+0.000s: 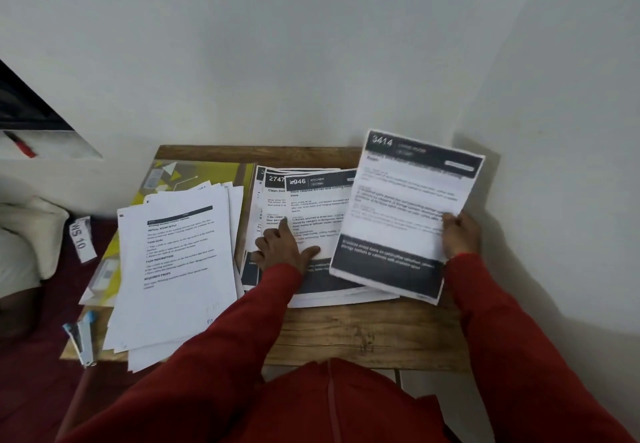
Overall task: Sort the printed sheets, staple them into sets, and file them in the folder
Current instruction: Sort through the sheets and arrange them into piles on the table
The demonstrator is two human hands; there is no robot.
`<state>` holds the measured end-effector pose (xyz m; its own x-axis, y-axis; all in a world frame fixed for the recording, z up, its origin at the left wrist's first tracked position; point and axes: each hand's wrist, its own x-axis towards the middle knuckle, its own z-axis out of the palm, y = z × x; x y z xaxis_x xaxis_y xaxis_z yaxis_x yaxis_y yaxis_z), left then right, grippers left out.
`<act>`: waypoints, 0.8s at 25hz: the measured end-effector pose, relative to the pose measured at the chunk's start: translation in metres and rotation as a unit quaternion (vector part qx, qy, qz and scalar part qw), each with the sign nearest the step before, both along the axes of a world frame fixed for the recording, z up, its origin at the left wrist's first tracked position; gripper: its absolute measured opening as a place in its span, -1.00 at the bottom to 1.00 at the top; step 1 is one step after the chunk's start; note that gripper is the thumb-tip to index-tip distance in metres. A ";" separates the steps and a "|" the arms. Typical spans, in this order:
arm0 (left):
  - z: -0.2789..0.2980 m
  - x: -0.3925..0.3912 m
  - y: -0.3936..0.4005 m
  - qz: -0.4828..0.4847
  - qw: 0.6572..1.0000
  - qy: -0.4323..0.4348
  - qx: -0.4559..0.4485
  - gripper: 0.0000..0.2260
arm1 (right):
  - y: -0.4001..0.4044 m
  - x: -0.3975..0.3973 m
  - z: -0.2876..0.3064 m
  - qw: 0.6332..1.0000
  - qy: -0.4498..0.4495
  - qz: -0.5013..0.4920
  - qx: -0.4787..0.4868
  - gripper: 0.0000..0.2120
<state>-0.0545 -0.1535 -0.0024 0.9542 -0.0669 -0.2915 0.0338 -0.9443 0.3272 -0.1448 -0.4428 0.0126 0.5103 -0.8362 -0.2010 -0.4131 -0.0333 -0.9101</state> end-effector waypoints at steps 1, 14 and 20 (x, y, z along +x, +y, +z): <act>0.000 0.004 0.002 0.009 1.000 0.008 -0.005 -0.19 | -0.013 -0.002 0.005 1.000 -0.008 -0.028 0.002 -0.75; 0.085 0.056 0.081 0.159 0.882 -0.088 -0.435 -0.72 | -0.028 0.014 0.028 0.976 -0.163 -0.145 0.004 -0.78; 0.057 0.056 0.080 0.143 0.914 -0.053 -0.376 -0.73 | -0.018 0.010 0.019 0.971 -0.182 -0.154 -0.008 -0.83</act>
<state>0.0019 -0.0739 0.0550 0.9843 0.0455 -0.1704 0.1740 -0.4081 0.8962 -0.1353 -0.4608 0.0320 0.2701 -0.9620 -0.0393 -0.0565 0.0249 -0.9981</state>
